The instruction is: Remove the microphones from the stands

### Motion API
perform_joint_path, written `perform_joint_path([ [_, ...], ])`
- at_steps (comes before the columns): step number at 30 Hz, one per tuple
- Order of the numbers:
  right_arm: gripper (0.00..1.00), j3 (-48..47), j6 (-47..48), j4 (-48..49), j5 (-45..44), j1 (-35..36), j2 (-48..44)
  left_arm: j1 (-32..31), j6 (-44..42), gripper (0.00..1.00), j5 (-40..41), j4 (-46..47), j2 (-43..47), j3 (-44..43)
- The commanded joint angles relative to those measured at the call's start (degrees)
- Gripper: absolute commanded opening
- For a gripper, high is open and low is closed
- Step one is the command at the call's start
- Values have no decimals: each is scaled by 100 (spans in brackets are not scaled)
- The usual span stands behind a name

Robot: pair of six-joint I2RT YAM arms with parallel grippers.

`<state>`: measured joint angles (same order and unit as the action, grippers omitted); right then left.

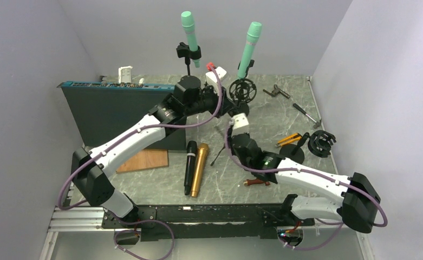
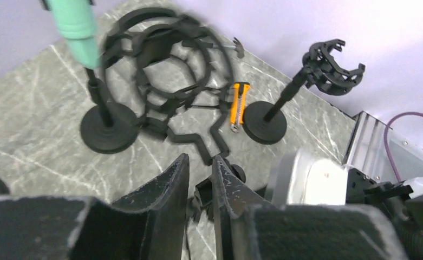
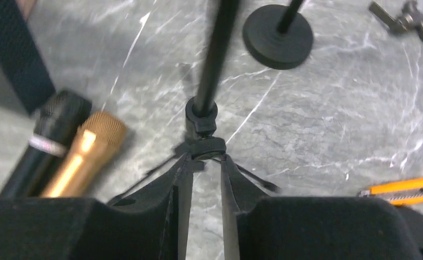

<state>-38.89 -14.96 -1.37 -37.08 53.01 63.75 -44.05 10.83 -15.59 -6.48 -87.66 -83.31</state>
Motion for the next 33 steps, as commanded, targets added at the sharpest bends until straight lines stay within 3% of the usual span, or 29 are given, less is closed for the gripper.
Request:
perform_joint_path([
  [1,0,-268,1380,514,-15,370,-50,-285,113,11,-351,-301,-311,130],
  [7,0,532,256,1313,1241,-72,-603,-284,153,11,-410,-279,-313,128],
  [15,0,464,118,1003,1272,-89,-736,-281,175,12,-411,-279,-279,133],
  [16,6,429,14,895,1210,-97,-798,-282,166,13,-397,-301,-262,131],
  [18,34,355,-209,658,1198,-143,-934,-287,154,17,-371,-319,-231,127],
  [22,57,200,-671,242,1786,-460,-1184,-288,131,26,-357,-310,-169,152],
  [30,66,250,-1322,-110,2847,-1170,-1651,-284,131,41,-404,-287,-60,176],
  [33,67,238,-1433,-270,2833,-1343,-1832,-287,135,39,-291,-350,-138,180],
])
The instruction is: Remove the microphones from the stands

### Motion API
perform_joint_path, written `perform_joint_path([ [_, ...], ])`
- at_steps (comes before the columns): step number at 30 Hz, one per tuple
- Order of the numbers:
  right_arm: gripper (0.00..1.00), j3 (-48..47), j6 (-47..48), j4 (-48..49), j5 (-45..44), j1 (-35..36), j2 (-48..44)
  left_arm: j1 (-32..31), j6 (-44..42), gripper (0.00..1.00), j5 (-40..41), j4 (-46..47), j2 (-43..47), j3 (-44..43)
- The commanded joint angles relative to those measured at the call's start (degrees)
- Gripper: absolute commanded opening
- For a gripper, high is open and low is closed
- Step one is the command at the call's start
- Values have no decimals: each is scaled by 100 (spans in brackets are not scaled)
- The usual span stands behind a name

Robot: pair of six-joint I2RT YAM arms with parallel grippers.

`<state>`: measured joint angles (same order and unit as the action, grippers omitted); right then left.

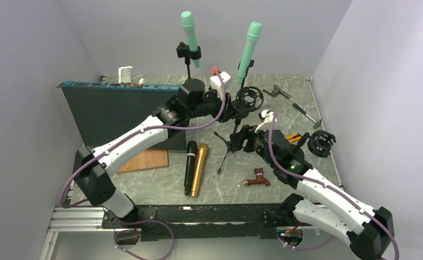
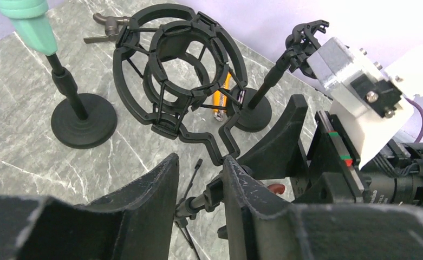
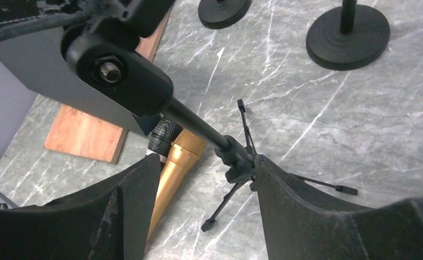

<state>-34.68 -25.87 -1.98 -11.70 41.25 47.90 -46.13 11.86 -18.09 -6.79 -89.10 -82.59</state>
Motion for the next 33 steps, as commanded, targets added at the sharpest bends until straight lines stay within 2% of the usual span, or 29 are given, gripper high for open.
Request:
perform_joint_path([
  [1,67,-208,-339,-261,258,-197,-325,-81,34,36,29,-338,-53,134],
  [4,69,-282,-296,-398,122,-270,-533,-122,177,26,313,-335,-188,328],
  [7,71,-345,-255,-605,-48,-316,-668,-133,422,21,430,-275,-171,674],
  [11,74,-251,-273,-586,-133,-372,-816,-130,550,20,399,-2,63,1299],
  [16,76,-222,-312,-464,213,-521,-671,-127,603,20,316,84,181,1469],
  [20,76,-193,-366,-494,495,-653,-636,-127,552,27,267,61,235,1402],
  [23,78,-181,-294,-497,782,-705,-634,-128,486,39,133,-110,214,1104],
  [26,80,-217,-138,-613,895,-705,-533,-117,507,46,-75,-289,221,735],
  [27,80,-175,-18,-572,995,-706,-528,-111,524,53,-157,-335,237,614],
  [33,87,-29,505,-252,975,-558,-269,87,675,58,-477,-418,553,285],
])
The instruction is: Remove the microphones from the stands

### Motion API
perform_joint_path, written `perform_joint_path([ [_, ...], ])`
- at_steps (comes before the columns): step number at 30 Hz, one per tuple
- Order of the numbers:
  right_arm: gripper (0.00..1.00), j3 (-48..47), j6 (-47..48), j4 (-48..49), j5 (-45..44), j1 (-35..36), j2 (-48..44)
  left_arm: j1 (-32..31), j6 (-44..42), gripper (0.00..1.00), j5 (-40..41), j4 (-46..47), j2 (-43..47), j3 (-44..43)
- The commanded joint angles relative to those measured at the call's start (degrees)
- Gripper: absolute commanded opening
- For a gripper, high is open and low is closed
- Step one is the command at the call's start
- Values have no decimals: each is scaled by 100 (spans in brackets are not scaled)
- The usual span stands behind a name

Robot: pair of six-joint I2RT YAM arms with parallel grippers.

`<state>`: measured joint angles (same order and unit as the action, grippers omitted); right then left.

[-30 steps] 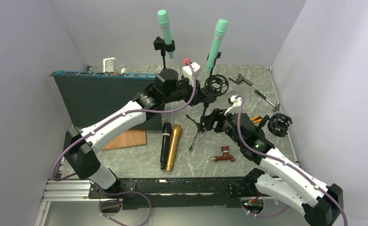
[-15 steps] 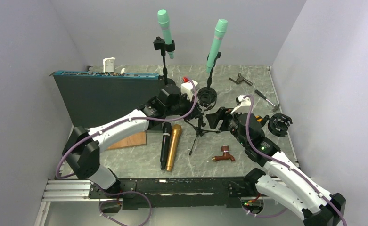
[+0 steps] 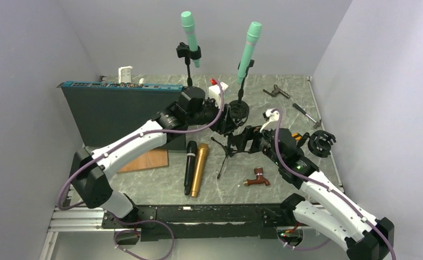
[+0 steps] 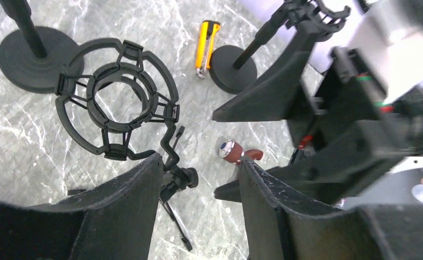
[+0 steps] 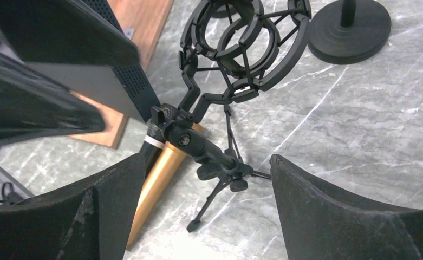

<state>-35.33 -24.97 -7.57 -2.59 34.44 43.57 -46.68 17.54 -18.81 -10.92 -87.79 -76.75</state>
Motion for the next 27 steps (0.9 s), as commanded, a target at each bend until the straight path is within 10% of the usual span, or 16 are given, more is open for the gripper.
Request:
perform_joint_path([
  [1,88,17,468,385,-66,303,240,202,105,59,-424,-10,507,-291],
  [8,84,-666,1128,354,-2411,1789,1466,738,-313,55,47,-65,1229,84],
  [13,58,-1153,926,-37,-4055,2133,2346,781,-795,54,623,-157,1643,357],
  [27,7,-443,512,228,-4903,2093,1965,758,-960,52,724,-18,2235,718],
])
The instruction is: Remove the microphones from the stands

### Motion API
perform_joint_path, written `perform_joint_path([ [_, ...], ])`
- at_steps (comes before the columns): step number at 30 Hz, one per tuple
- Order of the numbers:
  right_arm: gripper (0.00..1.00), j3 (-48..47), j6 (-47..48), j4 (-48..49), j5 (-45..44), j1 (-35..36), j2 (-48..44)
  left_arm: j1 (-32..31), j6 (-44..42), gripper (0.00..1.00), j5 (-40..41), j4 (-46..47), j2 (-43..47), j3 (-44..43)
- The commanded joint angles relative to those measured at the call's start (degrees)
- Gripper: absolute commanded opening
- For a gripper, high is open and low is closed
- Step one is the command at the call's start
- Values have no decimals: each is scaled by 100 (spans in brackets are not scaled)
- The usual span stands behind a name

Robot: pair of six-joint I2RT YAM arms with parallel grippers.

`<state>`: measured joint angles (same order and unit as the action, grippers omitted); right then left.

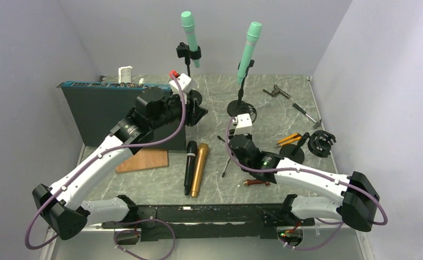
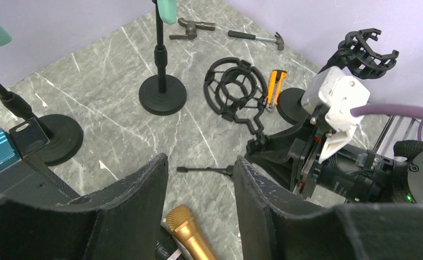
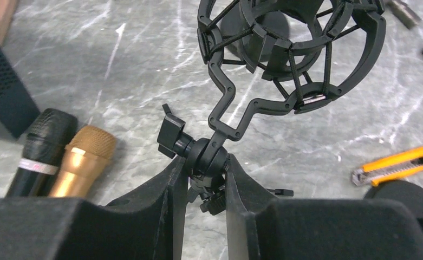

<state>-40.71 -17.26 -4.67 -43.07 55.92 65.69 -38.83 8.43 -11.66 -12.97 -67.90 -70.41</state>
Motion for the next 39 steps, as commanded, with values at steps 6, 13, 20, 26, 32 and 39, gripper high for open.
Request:
perform_joint_path([
  [6,2,122,-684,-371,-1074,-843,-359,-235,-231,51,294,130,388,97],
  [13,2,230,-415,916,19,-2194,-82,-492,-298,51,459,250,468,233],
  [20,2,-375,-296,1234,-142,-3018,926,-591,-353,51,621,304,523,315],
  [26,2,-817,-120,1581,22,-3654,1432,-636,-407,51,719,284,481,309],
  [32,2,-1403,339,1870,-31,-4099,2100,-667,-498,51,850,265,435,310],
  [39,4,-1733,1348,2552,-399,-4142,2666,-669,-595,50,1014,208,428,283],
])
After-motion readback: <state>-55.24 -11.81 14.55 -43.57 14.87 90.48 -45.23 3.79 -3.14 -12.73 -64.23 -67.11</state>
